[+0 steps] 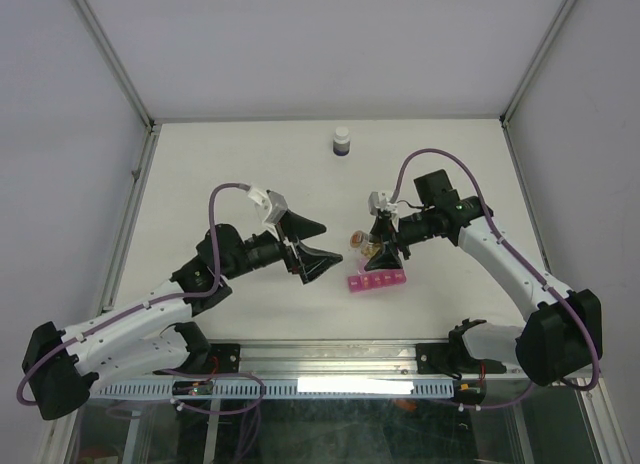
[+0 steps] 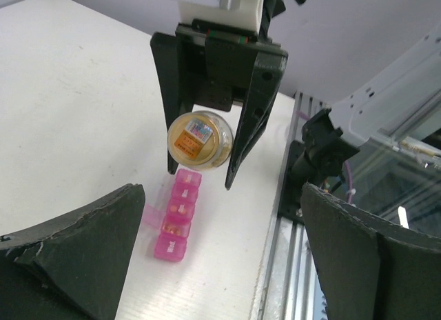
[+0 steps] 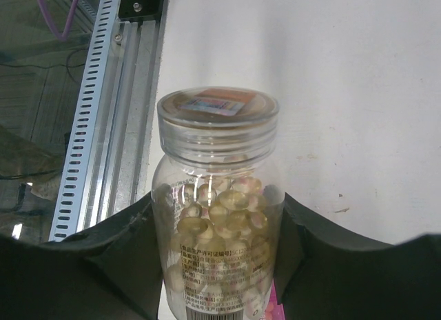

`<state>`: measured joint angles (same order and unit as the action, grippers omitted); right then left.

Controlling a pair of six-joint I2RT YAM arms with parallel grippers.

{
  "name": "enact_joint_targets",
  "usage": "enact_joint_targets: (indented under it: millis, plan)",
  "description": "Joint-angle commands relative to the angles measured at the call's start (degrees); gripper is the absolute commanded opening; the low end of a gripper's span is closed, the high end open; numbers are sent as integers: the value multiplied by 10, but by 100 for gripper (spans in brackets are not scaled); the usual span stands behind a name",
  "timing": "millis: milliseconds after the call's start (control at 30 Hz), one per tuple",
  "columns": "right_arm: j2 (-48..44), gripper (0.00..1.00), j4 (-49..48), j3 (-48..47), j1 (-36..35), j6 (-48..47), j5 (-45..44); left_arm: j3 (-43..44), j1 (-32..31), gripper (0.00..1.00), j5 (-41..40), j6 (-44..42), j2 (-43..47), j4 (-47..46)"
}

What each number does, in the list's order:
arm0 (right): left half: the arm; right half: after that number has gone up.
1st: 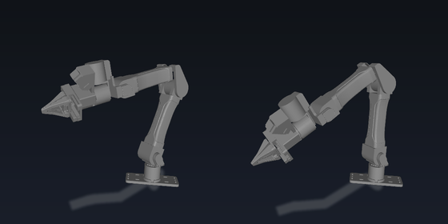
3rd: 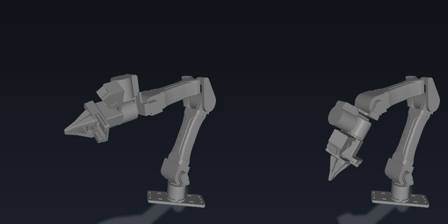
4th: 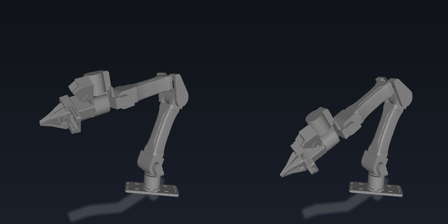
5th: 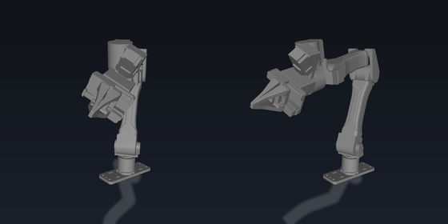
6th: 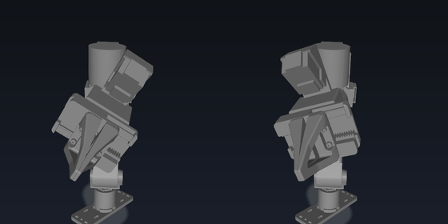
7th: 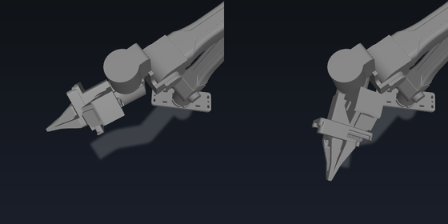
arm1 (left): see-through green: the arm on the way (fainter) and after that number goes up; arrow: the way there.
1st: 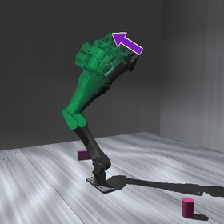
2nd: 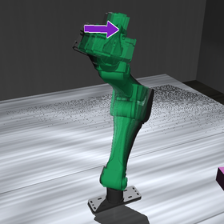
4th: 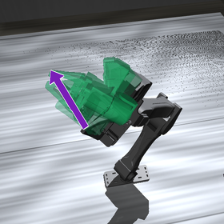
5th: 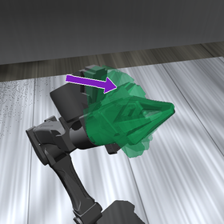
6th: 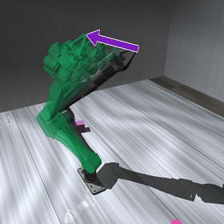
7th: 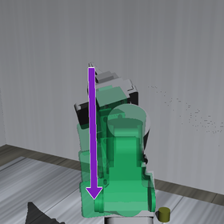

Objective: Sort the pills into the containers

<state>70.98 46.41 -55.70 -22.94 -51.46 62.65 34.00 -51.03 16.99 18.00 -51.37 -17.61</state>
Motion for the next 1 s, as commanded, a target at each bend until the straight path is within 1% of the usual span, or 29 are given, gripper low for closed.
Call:
enact_joint_targets:
  millis: [0,133,233,333,467,533,567,867,967]
  plan:
    - [-10,0,-6,-22,6,-12,34,23,0,99,-82,102,8,-42]
    - [-9,0,-10,-20,11,-10,35,67,3,99,-93,156,-29,2]
    - [-7,0,-11,-20,12,-10,34,120,3,94,-107,169,-67,74]
    - [-6,0,-11,-20,12,-9,32,152,2,86,-119,176,-101,123]
    - [-4,0,-11,-20,14,-8,31,181,1,69,-106,180,-137,146]
    - [-3,0,-12,-20,14,-7,30,195,0,65,-96,180,-152,155]
    - [-2,0,-12,-20,14,-7,29,201,-2,64,-93,179,-158,157]
    - [-1,0,-12,-20,14,-7,27,229,-15,64,-66,172,-193,171]
    - [-1,0,-12,-20,14,-7,26,235,-17,61,-53,172,-201,173]
